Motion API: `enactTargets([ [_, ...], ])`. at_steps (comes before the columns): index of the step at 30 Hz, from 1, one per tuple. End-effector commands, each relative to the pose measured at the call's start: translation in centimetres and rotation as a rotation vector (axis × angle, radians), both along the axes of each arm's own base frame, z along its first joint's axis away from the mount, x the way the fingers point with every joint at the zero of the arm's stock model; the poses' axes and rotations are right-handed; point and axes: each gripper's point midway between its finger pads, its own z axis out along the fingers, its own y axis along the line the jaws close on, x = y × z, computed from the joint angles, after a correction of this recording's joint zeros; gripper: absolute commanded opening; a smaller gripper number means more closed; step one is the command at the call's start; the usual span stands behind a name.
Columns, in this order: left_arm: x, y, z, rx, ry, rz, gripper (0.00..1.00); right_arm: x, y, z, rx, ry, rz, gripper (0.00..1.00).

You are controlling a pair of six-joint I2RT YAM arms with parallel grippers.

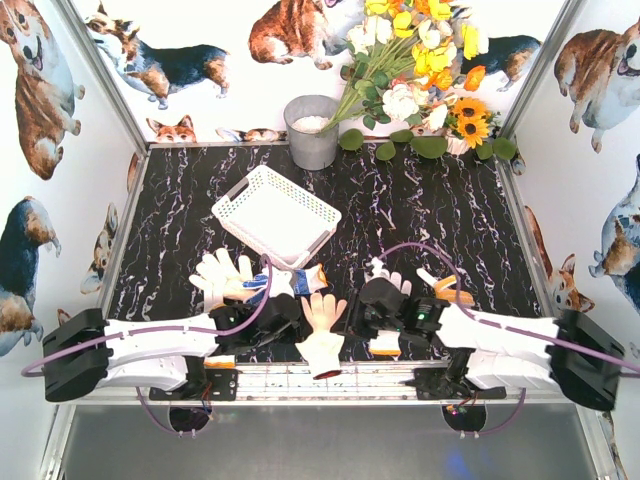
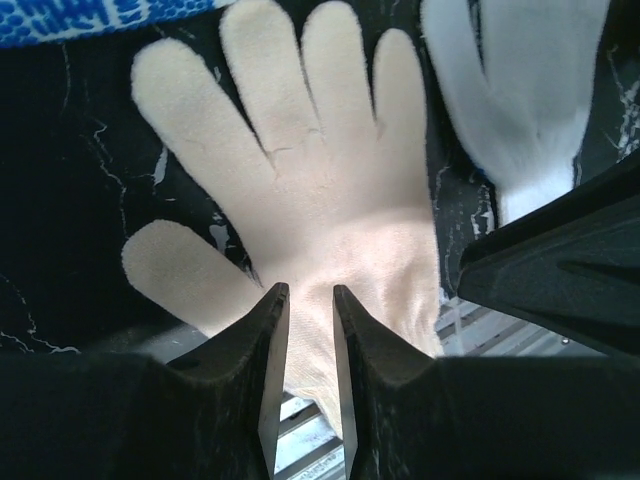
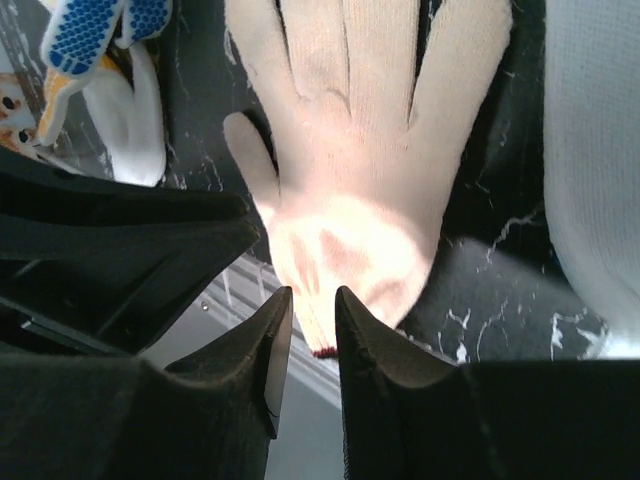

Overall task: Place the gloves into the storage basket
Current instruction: Place the glove at the center of the board.

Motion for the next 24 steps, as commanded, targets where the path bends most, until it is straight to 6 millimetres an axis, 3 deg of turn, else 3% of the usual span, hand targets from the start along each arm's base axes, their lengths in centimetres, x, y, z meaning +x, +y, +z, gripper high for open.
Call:
enactTargets([
  [1, 0.5, 0.2, -1.0, -0.032, 0.001, 0.084, 0.16, 1.3, 2.7, 0.3, 0.059, -0.047, 0.021, 0.26],
  [6, 0.4, 0.0, -2.2, -0.038, 0.004, 0.094, 0.13, 1.3, 1.4, -3.6, -0.081, 0.004, 0.003, 0.24],
  [12, 0.3, -1.0, -3.5, 0.028, 0.001, 0.039, 0.12, 1.3, -0.1, -5.6, -0.142, 0.018, -0.023, 0.24],
  [18, 1.2, -1.9, -4.5, 0.087, -0.029, 0.030, 0.11, 1.6, -2.8, -6.1, -0.227, 0.020, -0.059, 0.24],
  [24, 2.6, -4.2, -4.2, 0.098, -0.065, 0.019, 0.11, 2.5, -7.0, -5.6, -0.284, -0.024, -0.169, 0.24],
])
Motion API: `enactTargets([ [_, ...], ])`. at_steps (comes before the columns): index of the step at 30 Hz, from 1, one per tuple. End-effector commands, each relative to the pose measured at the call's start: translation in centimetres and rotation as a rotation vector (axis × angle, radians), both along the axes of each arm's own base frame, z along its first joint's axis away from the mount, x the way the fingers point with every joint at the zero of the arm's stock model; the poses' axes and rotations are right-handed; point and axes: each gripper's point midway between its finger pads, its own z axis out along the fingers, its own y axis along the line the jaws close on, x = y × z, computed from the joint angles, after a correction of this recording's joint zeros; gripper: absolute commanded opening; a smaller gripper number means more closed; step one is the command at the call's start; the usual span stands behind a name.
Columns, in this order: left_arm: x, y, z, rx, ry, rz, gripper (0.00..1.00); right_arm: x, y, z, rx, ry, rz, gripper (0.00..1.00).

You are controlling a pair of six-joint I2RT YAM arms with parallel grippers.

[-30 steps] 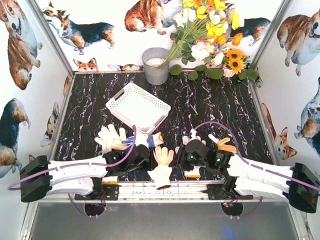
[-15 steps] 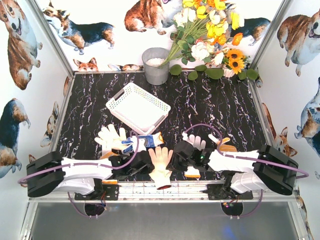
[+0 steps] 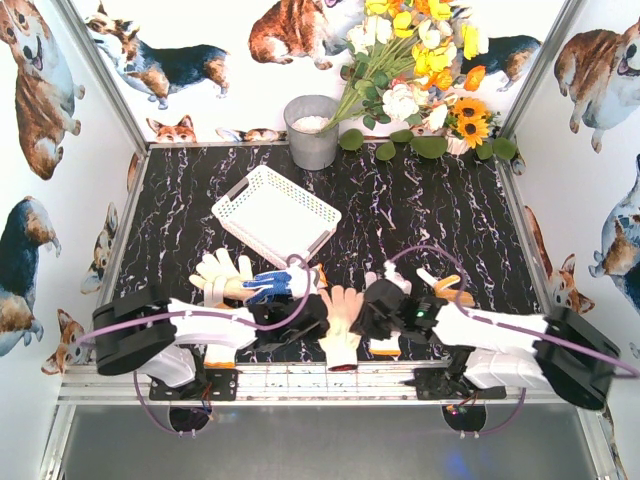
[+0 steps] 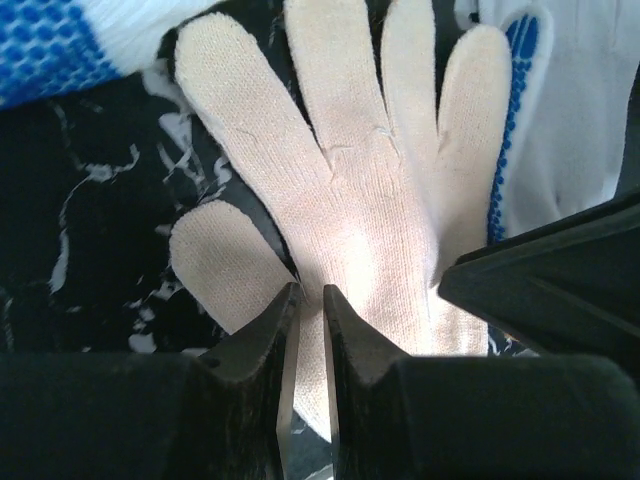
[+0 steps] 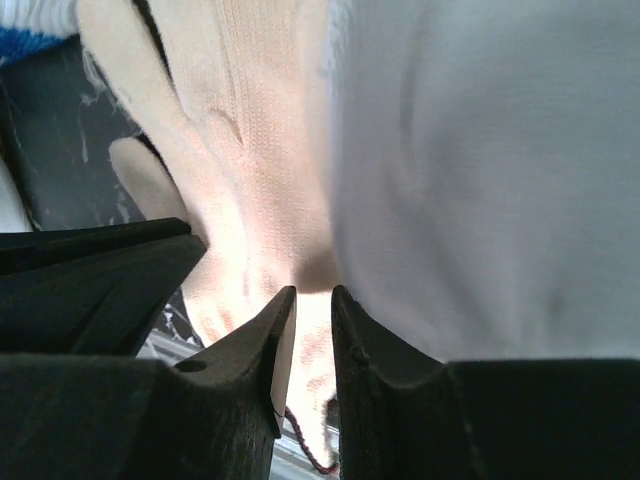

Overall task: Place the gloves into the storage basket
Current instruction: Place the glove at the center of the board.

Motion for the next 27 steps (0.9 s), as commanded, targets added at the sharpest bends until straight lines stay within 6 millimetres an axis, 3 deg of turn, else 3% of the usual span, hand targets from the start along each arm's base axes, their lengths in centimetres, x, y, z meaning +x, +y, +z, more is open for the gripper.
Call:
enactTargets([
  [1, 0.9, -0.8, -0.7, 0.062, -0.037, -0.015, 0.11, 1.0, -4.4, -0.4, -0.093, -0.078, -0.095, 0.25],
  [7, 3.1, -2.5, -0.4, 0.082, -0.090, 0.000, 0.11, 1.9, -6.9, 0.7, -0.055, -0.141, -0.170, 0.26],
  [12, 4.3, -3.5, 0.0, 0.086, -0.107, -0.012, 0.10, 2.4, -7.2, 1.6, -0.055, -0.155, -0.152, 0.26],
  [21, 5.4, -1.5, -0.9, 0.107, -0.094, 0.038, 0.09, 4.0, -5.4, 3.3, -0.041, -0.182, -0.110, 0.27],
  [27, 5.3, -0.8, -1.1, 0.105, -0.085, 0.058, 0.09, 4.4, -4.0, 3.1, -0.024, -0.157, -0.088, 0.28],
])
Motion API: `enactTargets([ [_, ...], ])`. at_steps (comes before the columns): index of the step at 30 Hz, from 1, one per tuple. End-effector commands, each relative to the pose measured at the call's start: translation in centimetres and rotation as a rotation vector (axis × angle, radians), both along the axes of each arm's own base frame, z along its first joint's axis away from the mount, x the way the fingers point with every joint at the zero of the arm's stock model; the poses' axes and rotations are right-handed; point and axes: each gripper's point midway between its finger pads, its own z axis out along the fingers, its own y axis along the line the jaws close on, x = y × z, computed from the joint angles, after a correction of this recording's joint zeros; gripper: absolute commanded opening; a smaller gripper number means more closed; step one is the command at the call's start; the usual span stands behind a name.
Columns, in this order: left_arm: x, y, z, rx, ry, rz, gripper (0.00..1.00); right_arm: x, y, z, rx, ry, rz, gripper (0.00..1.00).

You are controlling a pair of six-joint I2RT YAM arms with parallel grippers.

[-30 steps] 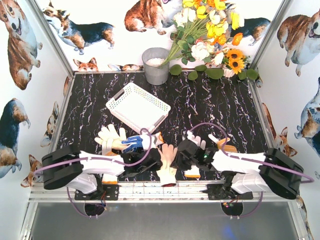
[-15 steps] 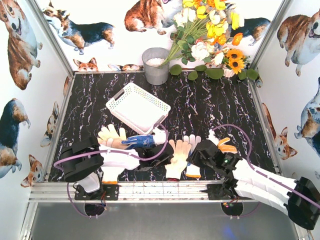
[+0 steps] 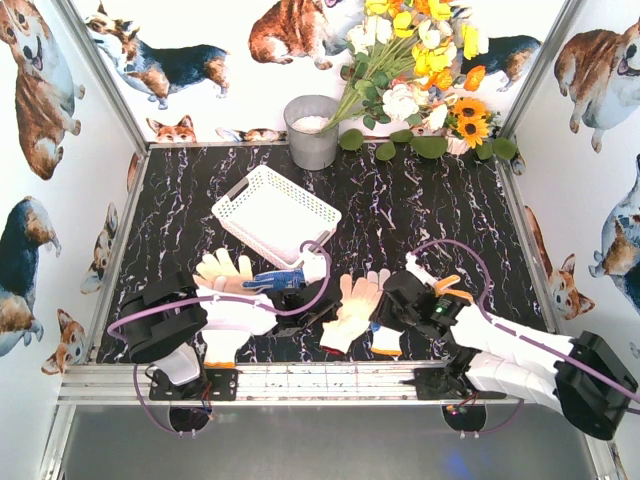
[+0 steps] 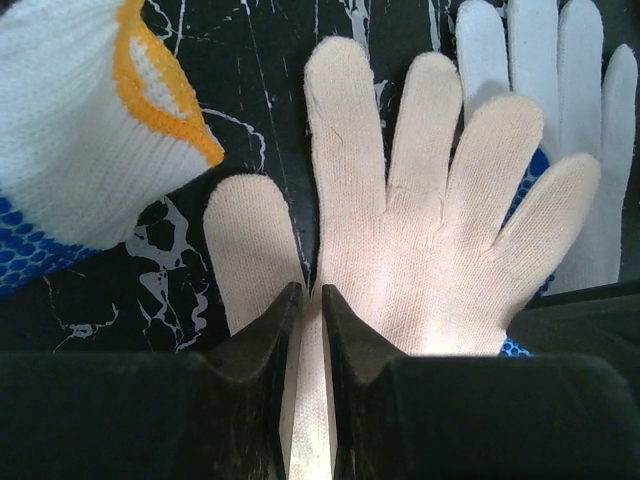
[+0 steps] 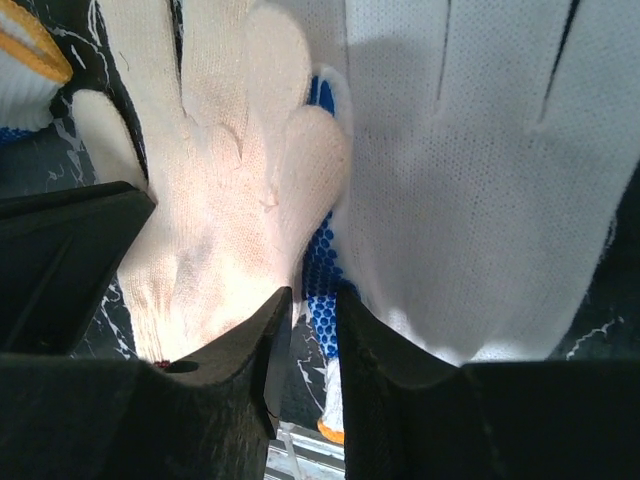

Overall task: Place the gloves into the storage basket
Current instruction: Place the glove at the center of the board, then move the glove to the center of the board.

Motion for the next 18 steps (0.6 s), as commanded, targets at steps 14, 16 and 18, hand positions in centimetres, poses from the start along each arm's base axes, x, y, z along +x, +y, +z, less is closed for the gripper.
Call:
enactTargets([
  [14, -0.3, 4.1, -0.7, 0.058, -0.007, 0.079, 0.10, 1.8, 5.6, 2.7, 0.198, -0.020, 0.089, 0.31],
  [16, -0.5, 4.4, -0.8, 0.056, -0.005, 0.085, 0.09, 1.9, 5.8, 2.5, 0.194, -0.020, 0.092, 0.31],
  [18, -0.5, 4.6, -0.7, 0.052, -0.004, 0.088, 0.10, 2.1, 5.8, 1.9, 0.177, -0.013, 0.091, 0.31],
])
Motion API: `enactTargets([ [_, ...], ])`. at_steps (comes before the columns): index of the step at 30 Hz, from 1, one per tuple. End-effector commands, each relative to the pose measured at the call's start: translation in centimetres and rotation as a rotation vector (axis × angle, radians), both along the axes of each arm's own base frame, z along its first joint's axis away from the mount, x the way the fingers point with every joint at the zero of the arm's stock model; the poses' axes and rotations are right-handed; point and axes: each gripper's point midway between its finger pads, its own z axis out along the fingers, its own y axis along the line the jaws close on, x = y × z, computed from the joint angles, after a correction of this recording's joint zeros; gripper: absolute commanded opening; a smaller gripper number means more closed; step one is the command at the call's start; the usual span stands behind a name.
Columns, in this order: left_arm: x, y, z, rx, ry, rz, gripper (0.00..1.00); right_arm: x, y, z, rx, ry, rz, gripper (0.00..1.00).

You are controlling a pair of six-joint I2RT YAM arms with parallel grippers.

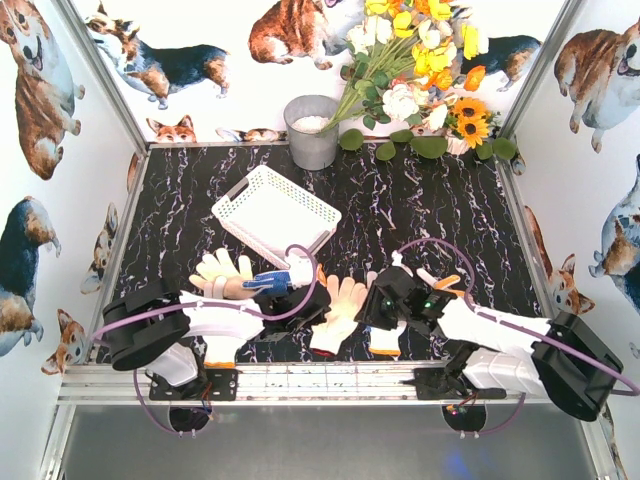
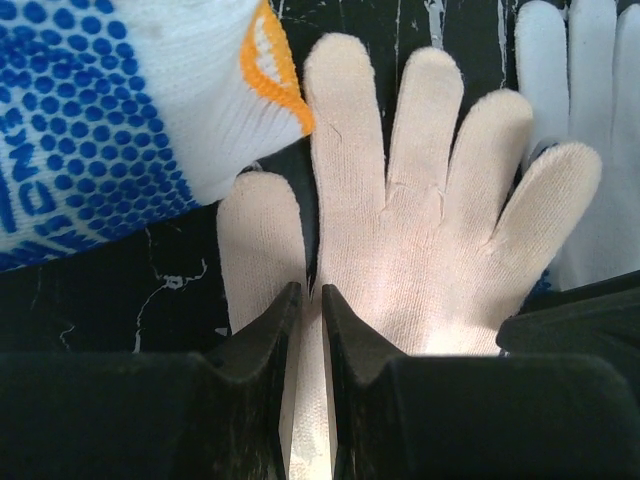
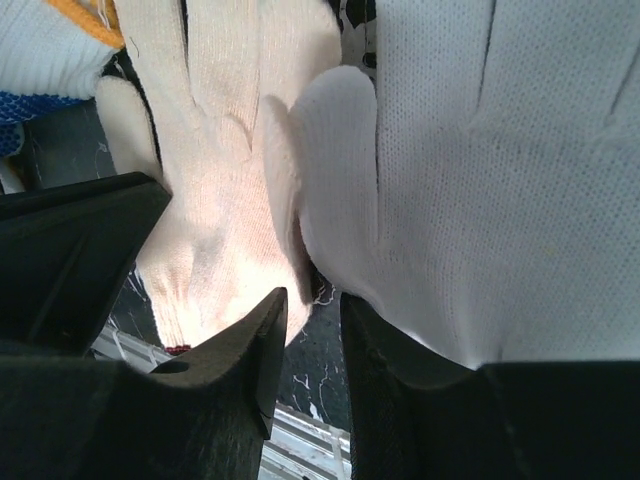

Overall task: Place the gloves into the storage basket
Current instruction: Move the glove to the center of the board.

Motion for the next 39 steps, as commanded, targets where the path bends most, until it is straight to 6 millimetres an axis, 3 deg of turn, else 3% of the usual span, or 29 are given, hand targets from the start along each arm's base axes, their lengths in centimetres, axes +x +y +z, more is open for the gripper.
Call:
enactTargets([
  [1, -0.1, 1.7, -0.7, 0.035, 0.008, 0.035, 0.09, 2.2, 2.1, 1.9, 0.061, -0.065, -0.001, 0.31],
  [8, -0.2, 2.6, -0.4, 0.044, 0.002, 0.051, 0.10, 3.2, 2.7, 0.7, -0.002, -0.048, 0.022, 0.29],
  [15, -0.5, 3.0, -0.3, 0.028, 0.001, 0.051, 0.10, 4.3, 3.0, -0.1, -0.061, -0.055, 0.033, 0.08],
  [18, -0.8, 1.6, 0.0, -0.016, 0.003, 0.005, 0.09, 4.8, 2.5, -0.4, -0.112, -0.057, 0.031, 0.00],
  [28, -0.6, -4.2, 0.6, -0.090, 0.007, -0.094, 0.08, 5.4, -2.1, -0.9, -0.276, -0.043, 0.001, 0.00],
  [39, -0.1, -8.2, 0.2, -0.157, 0.014, -0.128, 0.08, 7.2, -7.7, -0.3, -0.320, -0.039, -0.114, 0.00],
])
